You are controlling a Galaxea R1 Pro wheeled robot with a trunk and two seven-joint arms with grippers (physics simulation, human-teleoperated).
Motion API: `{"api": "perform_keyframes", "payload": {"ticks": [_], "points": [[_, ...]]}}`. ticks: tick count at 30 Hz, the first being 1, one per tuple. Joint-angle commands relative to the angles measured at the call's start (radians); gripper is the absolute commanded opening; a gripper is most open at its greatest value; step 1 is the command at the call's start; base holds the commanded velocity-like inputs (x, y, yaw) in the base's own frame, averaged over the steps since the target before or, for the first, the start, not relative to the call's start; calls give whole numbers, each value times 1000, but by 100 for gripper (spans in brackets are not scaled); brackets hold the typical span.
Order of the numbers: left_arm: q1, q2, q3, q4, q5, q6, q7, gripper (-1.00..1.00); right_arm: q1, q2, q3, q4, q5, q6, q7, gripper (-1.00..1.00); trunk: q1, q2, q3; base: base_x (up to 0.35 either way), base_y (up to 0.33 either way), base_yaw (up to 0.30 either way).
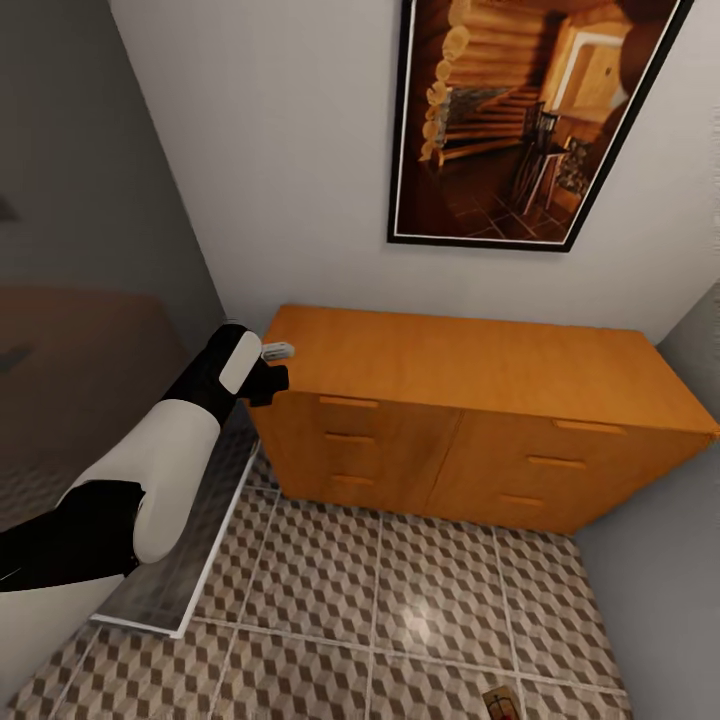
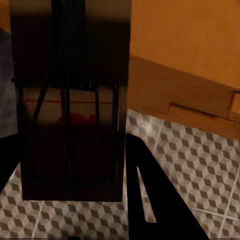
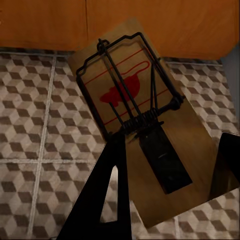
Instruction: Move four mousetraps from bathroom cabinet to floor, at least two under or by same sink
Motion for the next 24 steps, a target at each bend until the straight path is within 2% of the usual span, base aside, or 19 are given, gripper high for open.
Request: {"api": "perform_keyframes", "payload": {"ticks": [1,13,24], "points": [[-1,1,-1,-1,7,3,9,-100,-1,0,9,0,-5,-2,-6,-100,0,-2,-2,-333,0,0],[-1,2,-1,-1,7,2,9,-100,-1,-1,9,0,-5,-2,-6,-100,0,-2,-2,-325,0,0],[-1,2,-3,9,7,2,9,-100,-1,-1,8,0,-5,-2,-6,-100,0,-2,-2,-40,0,0]]}}
